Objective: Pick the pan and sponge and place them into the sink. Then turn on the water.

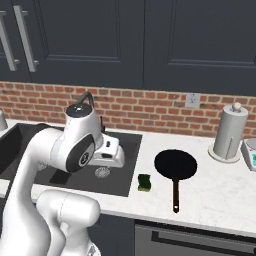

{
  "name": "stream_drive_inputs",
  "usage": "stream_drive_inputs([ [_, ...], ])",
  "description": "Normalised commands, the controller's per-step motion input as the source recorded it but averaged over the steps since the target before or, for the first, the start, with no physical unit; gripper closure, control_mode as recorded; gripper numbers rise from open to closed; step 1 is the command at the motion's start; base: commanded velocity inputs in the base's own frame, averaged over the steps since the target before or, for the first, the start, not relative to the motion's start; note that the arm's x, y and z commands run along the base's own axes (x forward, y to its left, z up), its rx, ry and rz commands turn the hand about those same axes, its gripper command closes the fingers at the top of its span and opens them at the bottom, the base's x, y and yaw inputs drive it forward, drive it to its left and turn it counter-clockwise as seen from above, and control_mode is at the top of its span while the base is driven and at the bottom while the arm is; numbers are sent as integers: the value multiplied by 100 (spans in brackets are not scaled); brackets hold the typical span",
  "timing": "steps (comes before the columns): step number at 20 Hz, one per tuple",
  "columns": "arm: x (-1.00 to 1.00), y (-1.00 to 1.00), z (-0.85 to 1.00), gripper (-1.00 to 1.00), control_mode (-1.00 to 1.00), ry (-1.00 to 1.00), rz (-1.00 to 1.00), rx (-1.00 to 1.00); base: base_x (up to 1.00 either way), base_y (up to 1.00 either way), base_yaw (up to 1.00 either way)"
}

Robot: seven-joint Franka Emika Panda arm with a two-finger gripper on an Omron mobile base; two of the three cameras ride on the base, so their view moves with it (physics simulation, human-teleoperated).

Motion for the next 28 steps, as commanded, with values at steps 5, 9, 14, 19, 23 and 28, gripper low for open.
stream_drive_inputs([
  [5,0,-81,-15,-100,-100,0,-7,-2,0,0,0],
  [9,0,-83,-17,-100,-100,0,-6,-3,0,0,0],
  [14,0,-67,-11,-100,-100,0,-5,-1,0,0,0],
  [19,0,-53,-29,-100,-100,0,-6,-1,0,0,0],
  [23,4,-43,-38,-100,-100,-2,-6,-1,0,0,0],
  [28,17,-46,-37,-100,-100,0,-2,0,0,0,0],
])
